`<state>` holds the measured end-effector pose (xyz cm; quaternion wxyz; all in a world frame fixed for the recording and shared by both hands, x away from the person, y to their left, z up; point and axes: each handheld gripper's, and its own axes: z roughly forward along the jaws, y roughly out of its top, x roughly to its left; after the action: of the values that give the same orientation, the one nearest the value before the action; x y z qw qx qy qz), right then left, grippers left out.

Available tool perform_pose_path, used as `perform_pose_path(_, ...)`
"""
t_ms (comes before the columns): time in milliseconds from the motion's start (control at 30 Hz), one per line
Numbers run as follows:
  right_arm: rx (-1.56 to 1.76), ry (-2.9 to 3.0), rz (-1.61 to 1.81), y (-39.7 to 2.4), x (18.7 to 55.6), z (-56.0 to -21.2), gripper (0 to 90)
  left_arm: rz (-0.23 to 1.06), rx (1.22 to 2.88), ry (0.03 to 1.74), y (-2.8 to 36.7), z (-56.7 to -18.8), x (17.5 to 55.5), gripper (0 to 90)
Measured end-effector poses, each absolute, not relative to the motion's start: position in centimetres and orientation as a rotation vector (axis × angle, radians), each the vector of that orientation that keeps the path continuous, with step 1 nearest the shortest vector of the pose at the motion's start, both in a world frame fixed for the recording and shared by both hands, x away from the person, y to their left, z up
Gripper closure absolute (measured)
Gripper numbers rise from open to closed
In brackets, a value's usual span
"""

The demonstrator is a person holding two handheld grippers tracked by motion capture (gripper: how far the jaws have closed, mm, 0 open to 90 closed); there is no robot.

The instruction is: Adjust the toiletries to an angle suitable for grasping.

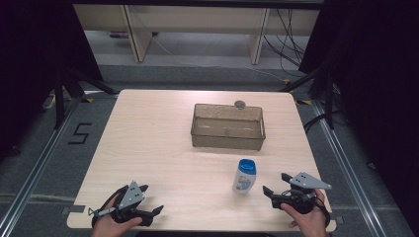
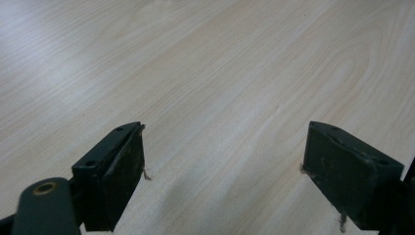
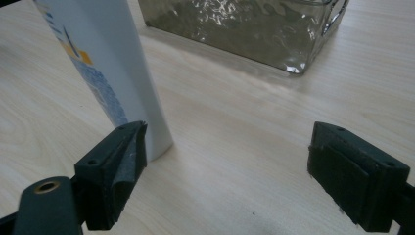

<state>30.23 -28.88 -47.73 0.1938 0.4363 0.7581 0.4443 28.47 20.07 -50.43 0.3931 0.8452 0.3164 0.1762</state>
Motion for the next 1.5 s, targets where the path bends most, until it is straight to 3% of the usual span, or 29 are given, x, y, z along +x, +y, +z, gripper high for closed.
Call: perform_pose_path(1500, 0.98, 2.196, 1.404, -25.1, 30.4, -47.0, 15.7, 0.435, 2.122, 0.829, 19.8, -50.7, 28.4, 15.2)
